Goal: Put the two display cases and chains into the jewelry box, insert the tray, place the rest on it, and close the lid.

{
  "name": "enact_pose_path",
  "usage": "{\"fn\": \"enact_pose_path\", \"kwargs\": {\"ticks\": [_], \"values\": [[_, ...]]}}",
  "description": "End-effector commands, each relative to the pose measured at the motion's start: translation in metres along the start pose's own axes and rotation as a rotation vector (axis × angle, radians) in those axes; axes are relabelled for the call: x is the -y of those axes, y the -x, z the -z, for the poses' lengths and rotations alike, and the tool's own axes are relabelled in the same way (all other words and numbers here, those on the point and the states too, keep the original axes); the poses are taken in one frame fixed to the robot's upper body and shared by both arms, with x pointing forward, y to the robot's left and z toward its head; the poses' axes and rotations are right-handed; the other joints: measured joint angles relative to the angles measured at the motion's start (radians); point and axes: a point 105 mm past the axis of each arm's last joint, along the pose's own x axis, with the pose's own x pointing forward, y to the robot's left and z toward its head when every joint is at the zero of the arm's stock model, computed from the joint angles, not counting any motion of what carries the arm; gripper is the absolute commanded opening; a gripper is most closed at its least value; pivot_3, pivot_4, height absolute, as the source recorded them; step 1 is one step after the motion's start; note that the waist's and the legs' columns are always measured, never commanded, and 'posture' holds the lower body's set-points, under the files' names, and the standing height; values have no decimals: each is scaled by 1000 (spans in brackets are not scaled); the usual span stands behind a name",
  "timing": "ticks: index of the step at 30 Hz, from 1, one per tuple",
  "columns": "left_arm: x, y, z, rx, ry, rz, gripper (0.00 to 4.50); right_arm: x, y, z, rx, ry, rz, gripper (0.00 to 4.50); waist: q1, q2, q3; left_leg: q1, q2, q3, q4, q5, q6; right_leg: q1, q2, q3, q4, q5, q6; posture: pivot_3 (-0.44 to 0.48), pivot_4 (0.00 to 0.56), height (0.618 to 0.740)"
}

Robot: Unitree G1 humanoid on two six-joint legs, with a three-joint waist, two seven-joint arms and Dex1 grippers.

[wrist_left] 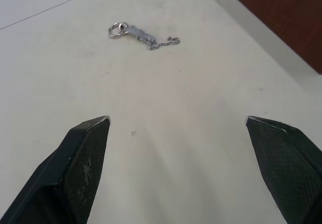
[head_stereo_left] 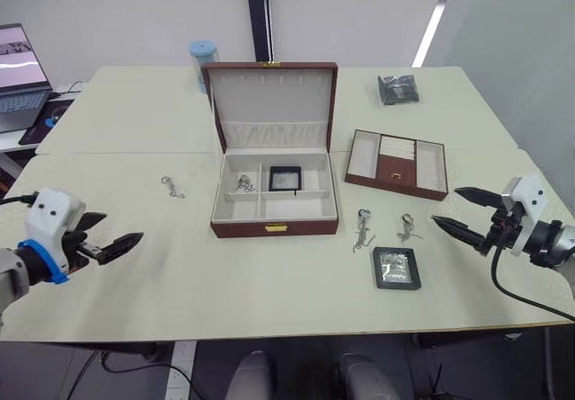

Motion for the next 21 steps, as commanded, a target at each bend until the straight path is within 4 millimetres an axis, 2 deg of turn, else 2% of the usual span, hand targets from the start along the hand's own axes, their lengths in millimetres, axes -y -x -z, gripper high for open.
{"fn": "enact_pose_path", "kwargs": {"ticks": [1, 21], "values": [[-15, 10, 0, -2, -35, -61, 4463, 8, 9, -2, -7, 40, 26, 4500, 0, 0, 0, 0, 0, 0, 0, 0, 0, 0, 0, 0, 0, 0, 0, 0, 150, 740], [-18, 6, -5, 38, -16, -93, 4463, 7, 8, 2, -4, 40, 24, 4500, 0, 0, 0, 0, 0, 1, 0, 0, 0, 0, 0, 0, 1, 0, 0, 0, 150, 740]]}}
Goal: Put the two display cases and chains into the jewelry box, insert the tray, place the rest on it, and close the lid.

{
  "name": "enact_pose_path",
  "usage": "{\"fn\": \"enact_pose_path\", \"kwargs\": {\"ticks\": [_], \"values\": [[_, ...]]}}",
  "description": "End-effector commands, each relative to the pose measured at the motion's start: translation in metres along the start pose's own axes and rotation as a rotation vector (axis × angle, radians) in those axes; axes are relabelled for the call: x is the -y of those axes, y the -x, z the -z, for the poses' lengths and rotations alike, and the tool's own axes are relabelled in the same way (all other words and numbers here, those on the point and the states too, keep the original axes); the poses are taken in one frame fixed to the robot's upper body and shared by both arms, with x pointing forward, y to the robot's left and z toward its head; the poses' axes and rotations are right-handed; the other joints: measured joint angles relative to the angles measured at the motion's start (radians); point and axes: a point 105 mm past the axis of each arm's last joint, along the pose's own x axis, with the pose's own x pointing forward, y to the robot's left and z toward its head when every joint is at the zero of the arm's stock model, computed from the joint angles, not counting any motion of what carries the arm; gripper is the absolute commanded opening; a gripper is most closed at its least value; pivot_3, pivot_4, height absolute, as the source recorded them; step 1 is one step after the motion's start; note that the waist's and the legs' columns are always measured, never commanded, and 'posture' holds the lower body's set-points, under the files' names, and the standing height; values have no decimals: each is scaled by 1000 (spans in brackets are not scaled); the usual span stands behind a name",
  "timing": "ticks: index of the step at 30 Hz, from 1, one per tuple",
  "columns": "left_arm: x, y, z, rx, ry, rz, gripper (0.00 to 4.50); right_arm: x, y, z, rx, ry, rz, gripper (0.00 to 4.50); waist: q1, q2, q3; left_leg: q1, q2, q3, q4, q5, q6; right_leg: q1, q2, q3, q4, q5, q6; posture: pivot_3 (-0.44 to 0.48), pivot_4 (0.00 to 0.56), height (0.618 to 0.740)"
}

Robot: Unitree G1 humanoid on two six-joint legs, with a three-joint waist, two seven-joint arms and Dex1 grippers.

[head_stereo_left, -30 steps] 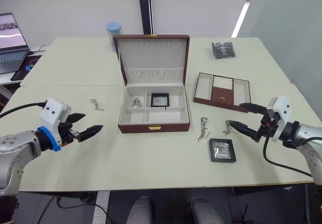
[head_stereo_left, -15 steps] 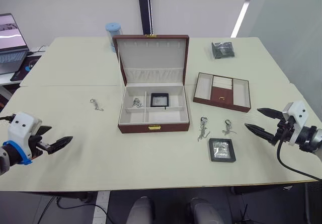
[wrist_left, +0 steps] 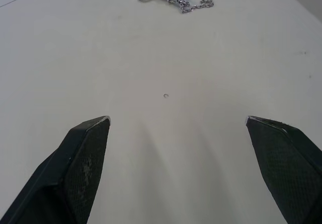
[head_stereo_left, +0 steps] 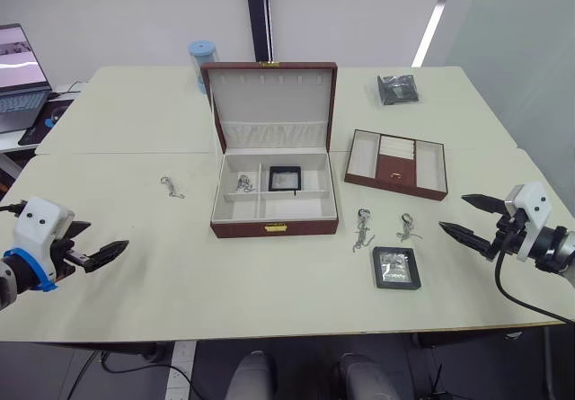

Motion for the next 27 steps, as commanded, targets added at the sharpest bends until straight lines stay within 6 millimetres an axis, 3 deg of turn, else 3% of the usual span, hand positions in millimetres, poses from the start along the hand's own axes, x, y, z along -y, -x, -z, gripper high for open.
{"fn": "enact_pose_path", "kwargs": {"ticks": [1, 7, 15, 22, 27], "values": [[-7, 2, -16, 94, 23, -55, 4463, -1, 1, -12, 42, 37, -8, 4500, 0, 0, 0, 0, 0, 0, 0, 0, 0, 0, 0, 0, 0, 0, 0, 0, 150, 740], [-7, -13, -33, 272, 166, -173, 4463, -34, -22, -38, 152, 25, -129, 4500, 0, 0, 0, 0, 0, -1, 1, 0, 0, 0, 0, 0, 1, 0, 0, 0, 150, 740], [22, -50, -48, 368, 290, -289, 4463, -90, -60, -78, 285, 52, -319, 4500, 1, -2, -1, 0, 0, -1, 2, 0, 0, 0, 0, -1, 3, 0, 0, 0, 150, 740], [44, -89, -65, 406, 397, -370, 4463, -114, -82, -93, 338, 33, -382, 4500, 6, -3, -2, -1, -1, -2, 6, 0, 0, 0, 0, -1, 6, 0, 1, 0, 150, 740], [43, -111, -62, 357, 488, -508, 4463, -121, -91, -101, 361, 23, -376, 4500, 5, -3, -2, -1, -1, -2, 9, 0, 0, 0, 0, -1, 9, 0, 1, 0, 150, 740]]}}
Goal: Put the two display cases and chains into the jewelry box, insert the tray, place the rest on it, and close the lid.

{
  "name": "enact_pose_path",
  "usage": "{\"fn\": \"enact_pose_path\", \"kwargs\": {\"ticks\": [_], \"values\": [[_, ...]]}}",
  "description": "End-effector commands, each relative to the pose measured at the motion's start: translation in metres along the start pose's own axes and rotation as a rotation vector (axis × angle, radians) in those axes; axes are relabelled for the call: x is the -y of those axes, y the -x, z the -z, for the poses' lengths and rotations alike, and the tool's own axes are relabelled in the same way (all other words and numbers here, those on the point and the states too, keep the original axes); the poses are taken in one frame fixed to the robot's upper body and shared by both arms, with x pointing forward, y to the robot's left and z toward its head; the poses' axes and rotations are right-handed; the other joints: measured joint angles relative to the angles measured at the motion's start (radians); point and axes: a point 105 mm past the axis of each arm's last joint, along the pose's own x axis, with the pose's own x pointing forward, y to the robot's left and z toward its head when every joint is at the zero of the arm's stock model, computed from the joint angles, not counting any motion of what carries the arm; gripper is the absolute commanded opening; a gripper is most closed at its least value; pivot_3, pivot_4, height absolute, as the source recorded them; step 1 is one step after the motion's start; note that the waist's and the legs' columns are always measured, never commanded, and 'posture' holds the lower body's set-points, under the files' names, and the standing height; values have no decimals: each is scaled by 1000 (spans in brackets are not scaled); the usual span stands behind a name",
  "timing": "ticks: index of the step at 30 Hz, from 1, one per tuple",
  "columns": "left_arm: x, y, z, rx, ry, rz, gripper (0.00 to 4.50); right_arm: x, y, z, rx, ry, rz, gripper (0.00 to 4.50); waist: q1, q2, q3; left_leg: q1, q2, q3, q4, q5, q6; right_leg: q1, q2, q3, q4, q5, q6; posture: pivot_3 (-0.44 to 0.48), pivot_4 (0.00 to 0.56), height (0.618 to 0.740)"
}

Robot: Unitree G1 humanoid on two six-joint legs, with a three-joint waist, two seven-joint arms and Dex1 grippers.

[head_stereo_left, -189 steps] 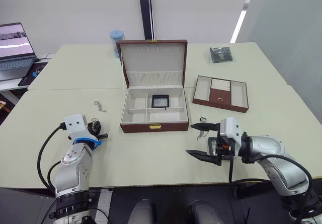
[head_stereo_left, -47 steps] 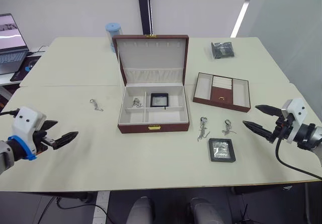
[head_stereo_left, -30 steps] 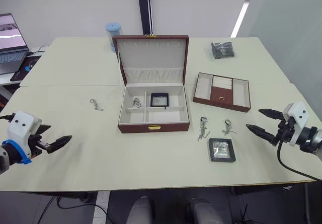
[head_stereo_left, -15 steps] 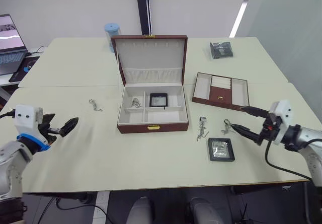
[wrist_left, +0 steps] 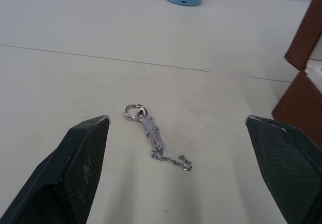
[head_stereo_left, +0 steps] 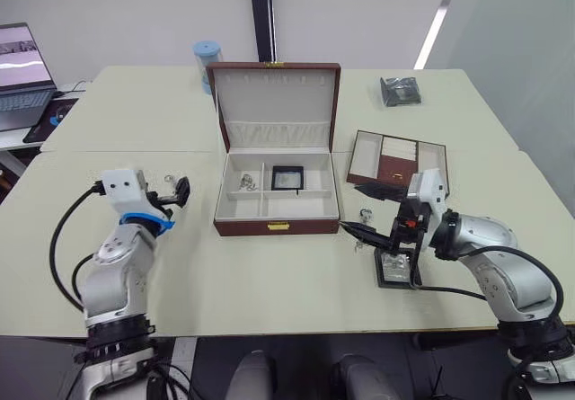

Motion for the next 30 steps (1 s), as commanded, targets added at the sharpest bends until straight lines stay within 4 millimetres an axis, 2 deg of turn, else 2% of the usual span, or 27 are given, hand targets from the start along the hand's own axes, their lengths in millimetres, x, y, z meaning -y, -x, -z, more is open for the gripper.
{"fn": "enact_pose_path", "kwargs": {"ticks": [1, 8, 13, 19, 25, 30], "values": [[-1, -7, 0, 15, -8, -96, 4463, 0, -6, -15, 38, 44, 11, 4500, -4, 0, 0, 0, 0, 0, 1, 0, 0, 0, 0, 0, 1, 0, 0, 0, 150, 740], [-10, -15, 16, -24, 14, -225, 4463, 0, -6, -17, 41, 38, 23, 4500, -4, 0, 0, -1, 0, 0, 4, 0, 0, -2, 1, 1, 5, 0, 0, 0, 150, 740], [-1, -23, 4, 40, 12, -301, 4463, -2, -7, -19, 45, 33, 23, 4500, 0, 0, 0, -2, 0, -1, 7, 0, 0, -2, 0, 0, 6, 0, 0, 0, 150, 740], [-3, -38, 20, -30, -7, -294, 4463, -8, -7, -16, 37, 17, 13, 4500, 4, 0, 0, -2, 0, 0, 7, 0, 0, -2, 0, 0, 6, 0, 1, 0, 150, 740], [0, -43, 22, -70, 6, -308, 4463, -20, -7, -7, -10, 25, -55, 4500, 5, 0, 0, -2, 0, -1, 7, 0, 0, -2, 0, 0, 7, 0, 1, 0, 150, 740], [2, -46, 26, -92, 12, -284, 4463, -22, -7, -1, -21, 36, -60, 4500, 5, 0, 0, -2, 0, -1, 7, 0, 0, -2, 0, 0, 7, 0, 1, 0, 150, 740]]}}
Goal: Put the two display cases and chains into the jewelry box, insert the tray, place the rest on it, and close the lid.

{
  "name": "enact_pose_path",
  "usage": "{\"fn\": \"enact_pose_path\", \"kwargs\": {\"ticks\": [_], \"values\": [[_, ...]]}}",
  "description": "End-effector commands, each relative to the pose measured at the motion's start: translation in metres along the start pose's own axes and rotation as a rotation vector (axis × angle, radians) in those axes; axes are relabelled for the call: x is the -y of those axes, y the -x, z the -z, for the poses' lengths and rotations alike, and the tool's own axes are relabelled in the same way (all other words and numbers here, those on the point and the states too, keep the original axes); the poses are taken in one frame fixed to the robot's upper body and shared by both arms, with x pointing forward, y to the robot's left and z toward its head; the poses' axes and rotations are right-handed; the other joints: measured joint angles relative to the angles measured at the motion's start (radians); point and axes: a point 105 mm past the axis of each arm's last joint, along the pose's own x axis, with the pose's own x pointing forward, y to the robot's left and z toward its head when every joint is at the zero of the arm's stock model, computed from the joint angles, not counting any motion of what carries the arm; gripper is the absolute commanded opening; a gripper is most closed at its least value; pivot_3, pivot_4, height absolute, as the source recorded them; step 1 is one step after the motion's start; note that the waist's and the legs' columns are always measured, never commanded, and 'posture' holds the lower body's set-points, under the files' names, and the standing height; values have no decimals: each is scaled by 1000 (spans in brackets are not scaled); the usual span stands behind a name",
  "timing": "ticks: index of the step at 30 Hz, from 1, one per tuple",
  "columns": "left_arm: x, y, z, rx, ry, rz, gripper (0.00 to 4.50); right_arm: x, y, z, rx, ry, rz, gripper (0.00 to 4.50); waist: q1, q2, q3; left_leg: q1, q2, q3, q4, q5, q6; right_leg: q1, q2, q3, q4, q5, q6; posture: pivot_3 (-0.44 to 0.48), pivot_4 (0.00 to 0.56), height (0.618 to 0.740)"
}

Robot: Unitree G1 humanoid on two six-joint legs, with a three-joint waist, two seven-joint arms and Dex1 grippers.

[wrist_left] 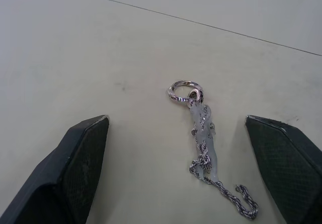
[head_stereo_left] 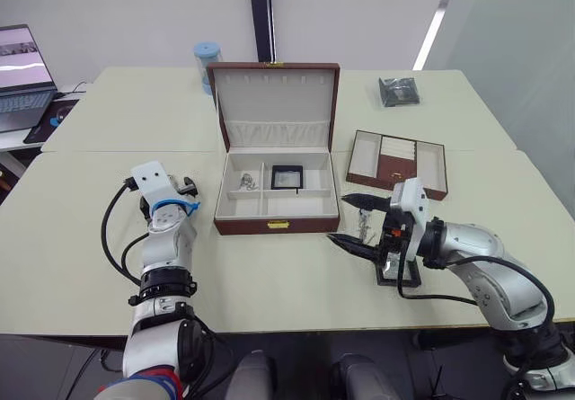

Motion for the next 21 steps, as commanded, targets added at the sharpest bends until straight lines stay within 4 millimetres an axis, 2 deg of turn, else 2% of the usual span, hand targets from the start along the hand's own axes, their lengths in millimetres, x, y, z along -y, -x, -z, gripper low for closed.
{"fn": "enact_pose_path", "kwargs": {"ticks": [1, 4, 7, 19, 20, 21], "values": [[2, -2, -3, -2, 1, 16, 4463, -3, 0, -9, 30, 53, -13, 4500, 0, 0, 0, 0, 0, 0, 0, 0, 0, 0, 0, 0, 0, 0, 0, 0, 150, 740], [1, -2, -2, -4, 4, 10, 4463, -3, -1, -8, 31, 55, -12, 4500, 0, 0, 0, 0, 0, 0, 0, 0, 0, 0, 0, 0, 0, 0, 0, 0, 150, 740], [-1, -1, 0, -13, 2, 8, 3901, -3, -1, -8, 33, 56, -12, 4500, 1, 0, 0, 0, 0, 0, 0, 0, 0, 0, 0, 0, 0, 0, 0, 0, 150, 740], [-1, -2, 5, -33, 7, 15, 289, -1, 0, -3, 38, 54, -4, 4500, 16, 0, 0, 0, -1, 0, 0, 0, 0, 0, 0, 0, 0, 0, 0, 0, 150, 740], [-2, -2, 5, -30, 12, 13, 41, -1, 0, -2, 39, 55, -2, 4500, 16, 0, 0, 0, -1, 0, 0, 0, 0, 0, 0, 0, 0, 0, 0, 0, 150, 740], [-2, -2, 5, -29, 14, 12, 41, -1, 0, -1, 40, 55, -1, 4500, 16, 0, 0, 0, -1, 0, 0, 0, 0, 0, 0, 0, 0, 0, 0, 0, 150, 740]]}}
